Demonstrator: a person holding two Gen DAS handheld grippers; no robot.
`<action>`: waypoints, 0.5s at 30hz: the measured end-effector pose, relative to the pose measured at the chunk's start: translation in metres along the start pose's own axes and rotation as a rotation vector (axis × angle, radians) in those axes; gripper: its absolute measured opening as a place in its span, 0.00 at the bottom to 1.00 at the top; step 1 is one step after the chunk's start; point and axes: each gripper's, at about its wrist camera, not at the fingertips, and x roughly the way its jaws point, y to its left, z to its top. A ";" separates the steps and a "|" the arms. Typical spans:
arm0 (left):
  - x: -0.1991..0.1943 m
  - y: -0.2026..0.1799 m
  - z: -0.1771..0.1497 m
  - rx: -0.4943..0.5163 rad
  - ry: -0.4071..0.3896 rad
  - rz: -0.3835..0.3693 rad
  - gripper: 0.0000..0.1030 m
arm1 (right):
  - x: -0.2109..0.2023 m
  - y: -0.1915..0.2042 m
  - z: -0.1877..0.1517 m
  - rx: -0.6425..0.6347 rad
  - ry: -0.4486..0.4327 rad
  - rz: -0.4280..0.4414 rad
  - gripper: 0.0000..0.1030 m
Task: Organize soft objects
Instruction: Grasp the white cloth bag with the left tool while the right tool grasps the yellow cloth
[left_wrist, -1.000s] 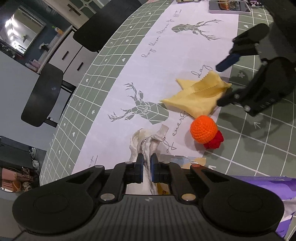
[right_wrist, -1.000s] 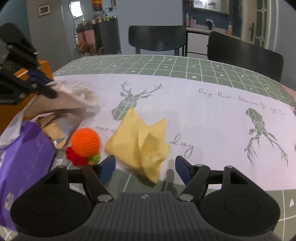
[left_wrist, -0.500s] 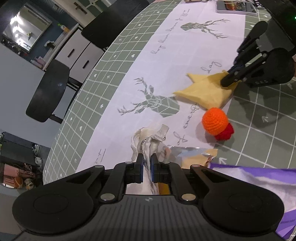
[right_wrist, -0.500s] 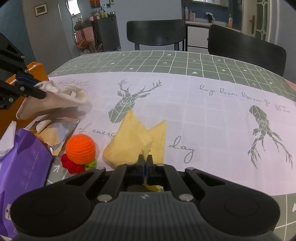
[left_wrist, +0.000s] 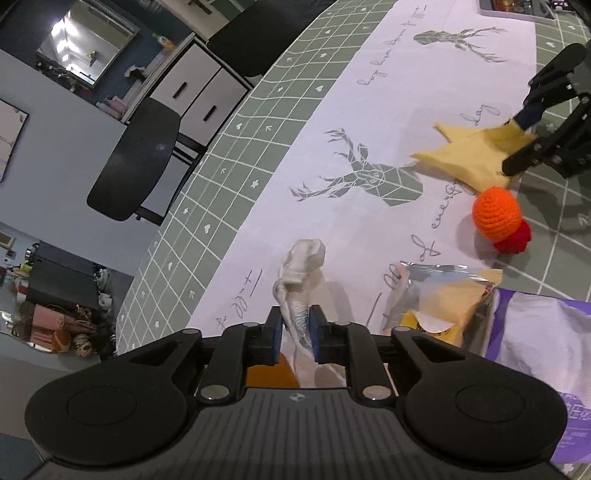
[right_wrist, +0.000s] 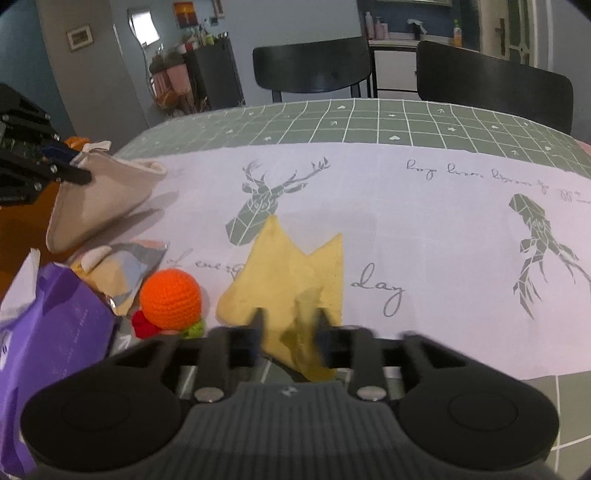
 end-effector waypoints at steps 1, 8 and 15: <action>0.002 -0.001 0.000 0.006 0.003 0.001 0.22 | 0.000 0.001 -0.001 -0.001 -0.004 -0.005 0.47; 0.014 -0.008 0.000 -0.016 0.003 -0.021 0.23 | 0.001 0.008 -0.002 -0.041 -0.013 -0.018 0.32; 0.021 -0.017 0.005 -0.076 -0.002 -0.110 0.23 | -0.001 0.005 -0.002 -0.027 -0.009 0.001 0.23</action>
